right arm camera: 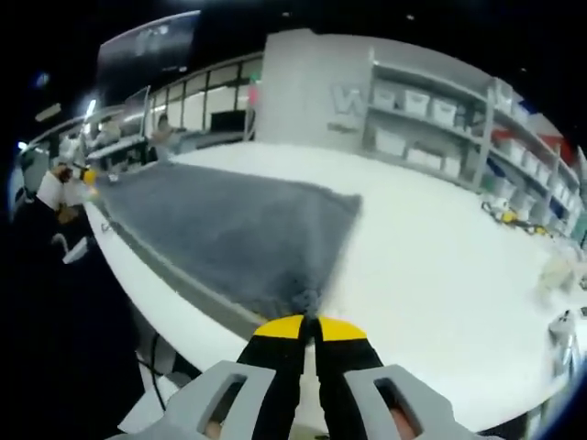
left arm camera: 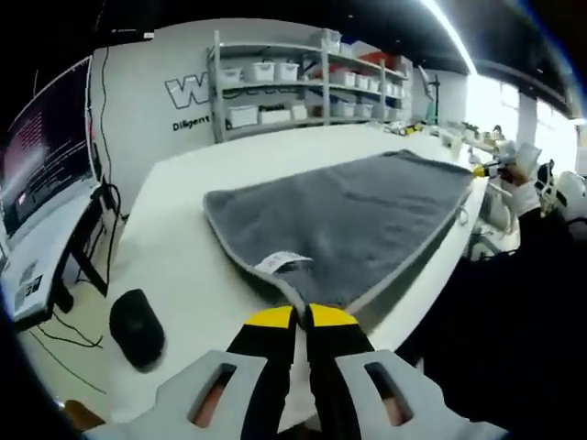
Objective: Open the folded towel by lifting each exposed corner and separating the folded layers until the towel lies flat within the target outline without major curled edges
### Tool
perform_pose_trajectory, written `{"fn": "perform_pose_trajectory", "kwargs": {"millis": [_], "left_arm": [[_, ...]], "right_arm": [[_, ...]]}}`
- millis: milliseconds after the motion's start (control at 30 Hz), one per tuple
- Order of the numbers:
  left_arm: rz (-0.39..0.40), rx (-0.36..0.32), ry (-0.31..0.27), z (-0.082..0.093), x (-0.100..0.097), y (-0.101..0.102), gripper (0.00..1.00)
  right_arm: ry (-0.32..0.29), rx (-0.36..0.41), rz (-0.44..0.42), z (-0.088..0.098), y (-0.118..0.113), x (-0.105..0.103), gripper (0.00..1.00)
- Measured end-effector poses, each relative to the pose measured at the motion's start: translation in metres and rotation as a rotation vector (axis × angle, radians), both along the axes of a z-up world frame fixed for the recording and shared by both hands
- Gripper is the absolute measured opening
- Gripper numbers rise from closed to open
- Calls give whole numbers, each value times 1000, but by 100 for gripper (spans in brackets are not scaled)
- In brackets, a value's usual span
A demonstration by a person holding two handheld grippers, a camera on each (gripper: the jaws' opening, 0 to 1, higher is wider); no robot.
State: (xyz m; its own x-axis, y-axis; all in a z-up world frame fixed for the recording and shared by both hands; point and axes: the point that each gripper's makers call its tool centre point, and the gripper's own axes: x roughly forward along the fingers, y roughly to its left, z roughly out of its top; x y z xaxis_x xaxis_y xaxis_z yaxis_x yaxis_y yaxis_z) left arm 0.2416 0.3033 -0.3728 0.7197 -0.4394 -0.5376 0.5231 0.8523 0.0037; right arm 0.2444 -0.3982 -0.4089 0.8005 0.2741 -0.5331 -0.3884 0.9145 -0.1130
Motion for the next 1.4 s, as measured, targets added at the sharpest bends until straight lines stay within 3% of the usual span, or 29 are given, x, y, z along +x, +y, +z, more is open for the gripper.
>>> {"fn": "perform_pose_trajectory", "kwargs": {"millis": [133, 400, 567, 767, 867, 933, 1033, 1067, 1133, 1200, 1300, 1400], "left_arm": [[-12, 11, 59, -19, -1, 4, 4], [-18, 9, 107, -38, 2, 6, 4], [-12, 21, 125, -46, 5, 6, 4], [4, 33, 107, -44, 9, 12, 8], [14, 108, 51, -40, 15, 22, 17], [30, 107, 58, -40, 14, 26, 21], [58, 129, -8, -28, 18, 35, 21], [74, 134, -23, -24, 20, 38, 21], [82, 121, -35, -19, 19, 39, 21], [70, 103, -87, -8, 22, 33, 21], [95, 89, -149, 5, 30, 31, 21], [100, 65, -184, 11, 39, 23, 16]], "right_arm": [[15, 8, 11, -5, 1, 0, 0], [9, 51, 1, -9, 0, 6, 0], [9, 70, -2, -9, 1, 5, 0], [25, 48, 11, -9, 2, -2, 2], [35, 27, 16, -7, 2, -8, 1], [52, 16, 24, -6, 1, -15, 0], [54, -99, 2, -5, -16, -22, 0], [50, -99, -7, -5, -17, -23, 0], [4, -108, -18, 3, -21, -17, 0], [-40, -87, -14, 10, -17, -11, 0], [-69, -96, 4, 15, -9, -5, 0], [-72, -120, 80, 12, 11, -1, 0]]}}
